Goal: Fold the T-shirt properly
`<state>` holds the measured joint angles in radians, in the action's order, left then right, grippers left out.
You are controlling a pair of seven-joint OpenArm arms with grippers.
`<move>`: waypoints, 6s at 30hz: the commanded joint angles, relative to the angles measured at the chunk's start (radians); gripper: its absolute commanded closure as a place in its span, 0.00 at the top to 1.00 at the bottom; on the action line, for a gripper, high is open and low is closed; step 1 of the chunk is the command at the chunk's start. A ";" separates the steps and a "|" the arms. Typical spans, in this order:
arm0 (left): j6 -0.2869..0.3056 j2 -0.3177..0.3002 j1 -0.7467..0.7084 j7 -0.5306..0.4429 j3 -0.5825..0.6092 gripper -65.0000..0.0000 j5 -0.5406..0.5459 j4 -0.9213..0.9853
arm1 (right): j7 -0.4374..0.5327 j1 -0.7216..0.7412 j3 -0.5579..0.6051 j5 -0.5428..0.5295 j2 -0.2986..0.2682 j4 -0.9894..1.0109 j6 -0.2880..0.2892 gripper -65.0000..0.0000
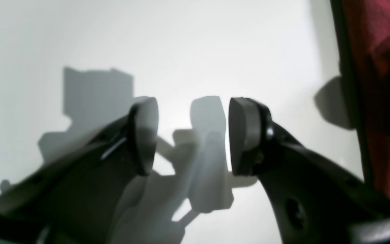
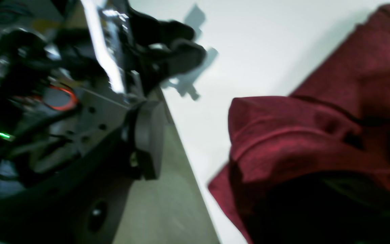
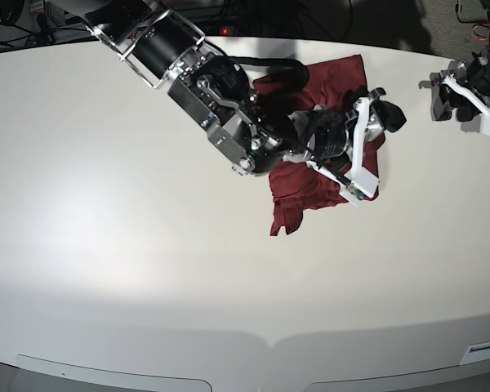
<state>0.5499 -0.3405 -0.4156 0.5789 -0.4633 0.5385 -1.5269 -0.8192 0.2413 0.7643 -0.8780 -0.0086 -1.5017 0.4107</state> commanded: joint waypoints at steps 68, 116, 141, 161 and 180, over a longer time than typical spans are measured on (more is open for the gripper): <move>0.003 -0.017 -0.003 -0.004 -0.007 0.49 0.072 -0.016 | 0.114 0.348 0.100 0.374 0.077 0.282 -0.052 0.00; -0.140 0.047 0.066 -0.106 0.393 0.00 -0.034 -0.002 | -0.170 0.444 0.100 -0.135 -0.004 0.389 0.166 0.00; -0.127 0.046 0.072 -0.108 0.393 0.00 -0.077 0.198 | 0.174 0.350 0.288 0.213 0.003 0.415 0.065 0.00; -0.047 0.049 0.000 -0.109 0.393 0.00 -0.043 0.198 | 0.436 0.549 0.201 0.512 0.166 0.806 -0.141 0.00; -0.045 -0.043 0.003 -0.134 0.307 0.00 -0.067 0.198 | 0.104 0.439 -0.012 0.458 0.106 0.786 0.106 0.00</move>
<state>0.6064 -0.3637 -0.3855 0.3180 -0.1509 0.5941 -1.3540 -0.7059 0.6552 0.7555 -0.4263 0.0917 -0.7063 0.5232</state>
